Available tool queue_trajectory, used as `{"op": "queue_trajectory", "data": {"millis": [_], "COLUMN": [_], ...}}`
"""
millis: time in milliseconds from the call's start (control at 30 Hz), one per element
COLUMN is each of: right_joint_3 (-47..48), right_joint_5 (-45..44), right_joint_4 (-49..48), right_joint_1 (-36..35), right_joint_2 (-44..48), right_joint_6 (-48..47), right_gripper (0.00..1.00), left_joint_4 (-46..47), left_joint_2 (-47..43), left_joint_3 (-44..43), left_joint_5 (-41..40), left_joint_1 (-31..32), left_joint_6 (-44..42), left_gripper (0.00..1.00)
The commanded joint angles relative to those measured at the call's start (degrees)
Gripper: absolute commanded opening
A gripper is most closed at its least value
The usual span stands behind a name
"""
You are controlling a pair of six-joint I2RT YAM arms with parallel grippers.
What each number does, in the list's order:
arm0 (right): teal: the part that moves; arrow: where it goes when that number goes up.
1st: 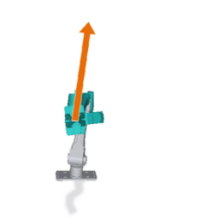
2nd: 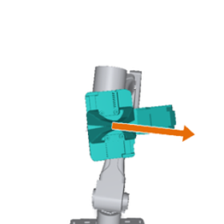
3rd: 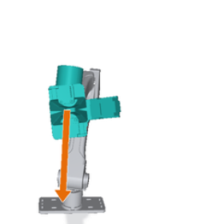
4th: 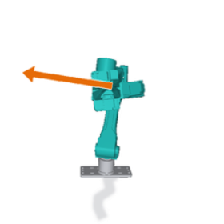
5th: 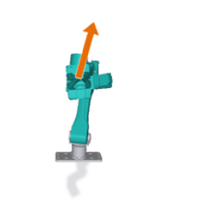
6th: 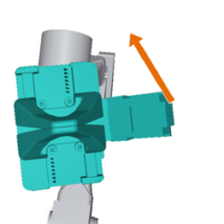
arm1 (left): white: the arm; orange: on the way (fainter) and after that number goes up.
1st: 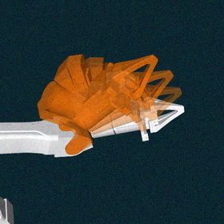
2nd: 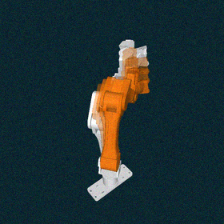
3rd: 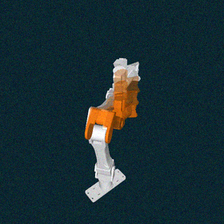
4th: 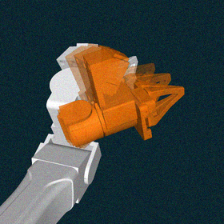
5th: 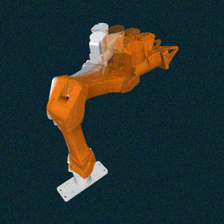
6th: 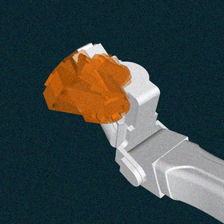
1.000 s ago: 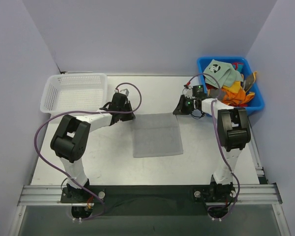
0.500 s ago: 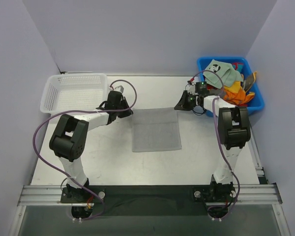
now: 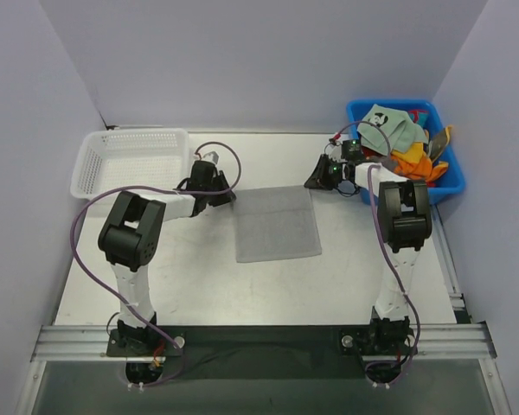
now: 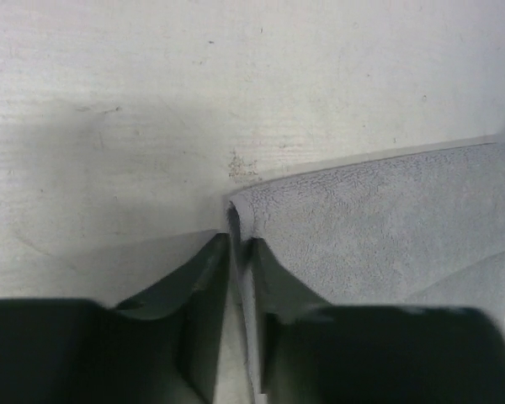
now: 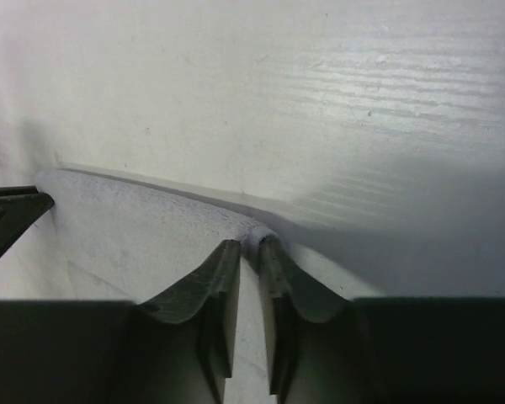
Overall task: Fold and stack the towels
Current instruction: Fold the towel
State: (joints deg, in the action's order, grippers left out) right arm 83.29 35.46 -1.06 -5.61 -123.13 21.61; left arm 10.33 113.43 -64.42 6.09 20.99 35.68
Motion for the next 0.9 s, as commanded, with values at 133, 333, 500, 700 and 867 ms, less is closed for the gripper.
{"op": "queue_trajectory", "data": {"millis": [133, 333, 500, 700, 867], "right_joint_3": [1.71, 0.56, 3.02, 4.08, 5.3], "right_joint_5": [0.13, 0.74, 1.1, 2.59, 3.12], "right_joint_4": [0.53, 0.8, 4.05, 5.45, 6.33], "right_joint_1": [0.25, 0.24, -0.11, -0.11, -0.19], "right_joint_2": [1.4, 2.29, 0.09, -2.02, -3.87], "right_joint_6": [-4.02, -8.16, -8.16, -8.69, -7.81], "right_gripper": [0.39, 0.56, 0.6, 0.61, 0.62], "left_joint_4": [3.12, 3.12, 2.15, -0.12, -2.24], "left_joint_2": [-0.75, -4.88, -4.01, -0.41, 1.79], "left_joint_3": [-1.94, 1.23, 0.88, -2.19, -5.62], "left_joint_5": [-1.16, -4.5, -4.25, -1.52, -1.17], "left_joint_1": [-0.34, 0.89, 1.68, 1.6, 1.24], "left_joint_6": [-4.74, -13.43, -20.2, -25.04, -26.98], "left_gripper": [0.64, 0.89, 0.91, 0.91, 0.89]}}
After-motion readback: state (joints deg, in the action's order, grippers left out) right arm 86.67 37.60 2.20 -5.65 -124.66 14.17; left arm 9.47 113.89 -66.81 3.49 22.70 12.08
